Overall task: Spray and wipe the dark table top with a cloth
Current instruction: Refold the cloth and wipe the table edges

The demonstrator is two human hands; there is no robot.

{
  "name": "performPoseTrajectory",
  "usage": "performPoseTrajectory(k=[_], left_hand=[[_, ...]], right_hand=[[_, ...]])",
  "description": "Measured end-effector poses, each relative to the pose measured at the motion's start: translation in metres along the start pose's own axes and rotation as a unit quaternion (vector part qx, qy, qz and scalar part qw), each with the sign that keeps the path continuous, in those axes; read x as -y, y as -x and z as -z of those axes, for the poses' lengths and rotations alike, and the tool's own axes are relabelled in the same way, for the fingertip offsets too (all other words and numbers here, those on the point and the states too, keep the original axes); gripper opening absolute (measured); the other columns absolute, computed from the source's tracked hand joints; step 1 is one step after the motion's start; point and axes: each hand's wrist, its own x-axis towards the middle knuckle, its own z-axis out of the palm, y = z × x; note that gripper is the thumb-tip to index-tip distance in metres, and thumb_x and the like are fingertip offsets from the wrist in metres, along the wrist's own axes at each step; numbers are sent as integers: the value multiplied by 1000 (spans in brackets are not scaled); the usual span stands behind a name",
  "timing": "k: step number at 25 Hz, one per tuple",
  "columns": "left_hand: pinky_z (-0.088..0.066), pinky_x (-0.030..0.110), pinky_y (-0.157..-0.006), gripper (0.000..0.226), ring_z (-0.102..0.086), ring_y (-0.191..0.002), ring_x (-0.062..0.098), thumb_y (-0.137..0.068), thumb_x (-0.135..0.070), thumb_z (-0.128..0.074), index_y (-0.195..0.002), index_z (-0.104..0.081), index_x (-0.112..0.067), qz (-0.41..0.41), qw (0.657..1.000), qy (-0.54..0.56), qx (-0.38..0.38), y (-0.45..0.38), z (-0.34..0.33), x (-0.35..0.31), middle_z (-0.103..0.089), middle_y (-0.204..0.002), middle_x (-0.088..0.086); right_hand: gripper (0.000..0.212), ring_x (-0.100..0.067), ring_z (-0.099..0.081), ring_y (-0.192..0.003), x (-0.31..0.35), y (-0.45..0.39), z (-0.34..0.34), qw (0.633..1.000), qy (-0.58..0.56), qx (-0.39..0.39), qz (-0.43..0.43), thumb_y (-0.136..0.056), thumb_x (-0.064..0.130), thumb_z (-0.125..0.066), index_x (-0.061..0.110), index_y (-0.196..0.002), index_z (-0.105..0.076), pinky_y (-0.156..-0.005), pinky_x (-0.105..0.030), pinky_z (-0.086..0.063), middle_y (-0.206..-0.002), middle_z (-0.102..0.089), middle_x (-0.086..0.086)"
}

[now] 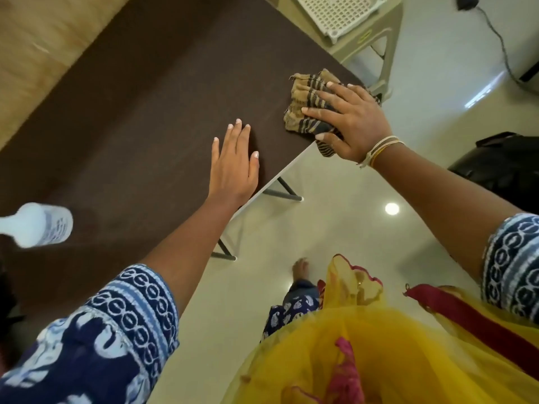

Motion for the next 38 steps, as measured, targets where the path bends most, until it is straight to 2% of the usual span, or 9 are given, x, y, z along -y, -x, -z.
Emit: performPoseTrajectory(k=[6,11,13,16,19,23,27,32,38], left_hand=[[-11,46,-121,57,-16,-150,22,-99,-31,-28,-151,-28,-9,-63,997,36,-9,-61,-1,-43,-22,-161,9],[-10,45,-122,55,-15,-150,22,-100,-30,-29,-151,-28,-8,-74,995,60,-16,-109,1,-63,-22,-161,10],[-10,44,-121,55,-16,-150,23,-100,-29,-29,-151,-28,-8,-69,995,67,-18,-123,2,-66,-22,-161,10],[-11,44,-121,55,-16,-150,24,-100,-28,-31,-151,-28,-8,-53,996,75,-15,-137,1,-73,-22,-161,10],[-11,44,-122,55,-16,-150,24,-100,-29,-31,-151,-28,-8,-35,996,81,-11,-150,-4,-86,-21,-162,10],[-12,43,-122,55,-16,-150,24,-100,-28,-32,-151,-29,-8,15,996,88,-18,-165,-7,-103,-22,-161,10],[-14,44,-121,54,-19,-150,24,-99,-28,-31,-149,-33,-8,48,995,79,-43,-168,-14,-111,-25,-161,9],[-14,42,-122,53,-19,-150,21,-98,-25,-33,-149,-33,-10,60,994,76,-43,-169,-14,-111,-25,-161,7],[-14,43,-123,57,-17,-150,22,-96,-14,-38,-152,-27,-7,92,986,126,-60,-169,-11,-111,-24,-161,10]], right_hand=[[54,-32,-27,-145,24,-6,-1,984,-13,-8,-177,-93,46,-35,31,-144,-44,-117,-48,-20,-153,-39,-6],[57,-35,-16,-148,66,-31,-15,889,-74,-85,-443,-93,36,-38,19,-147,-42,-123,-42,-7,-158,-30,-10],[56,-37,-25,-143,65,-39,-14,862,-106,-101,-485,-93,34,-41,18,-147,-40,-121,-43,-18,-156,-32,-13],[49,-36,-49,-115,43,-54,0,833,-151,-79,-527,-95,36,-43,18,-141,-44,-94,-42,-45,-138,-47,-17],[41,-35,-61,-95,-11,-63,14,827,-243,16,-507,-99,43,-38,11,-113,-59,-76,-37,-44,-109,-63,-15],[48,-27,-63,-95,-64,-71,26,729,-487,157,-455,-99,47,-44,5,-103,-66,-88,-35,-46,-108,-68,-13],[29,-17,-67,-92,-47,-51,10,575,-665,38,-474,-99,37,-49,16,-110,-65,-89,-34,-53,-105,-71,-5],[42,-25,-55,-117,-57,-55,14,858,-427,104,-265,-99,37,-46,21,-138,-45,-94,-34,-41,-131,-59,-6],[47,-29,-57,-118,-68,-159,17,807,-495,203,-250,-101,33,-44,25,-145,-33,-90,-29,-40,-129,-60,-9]])
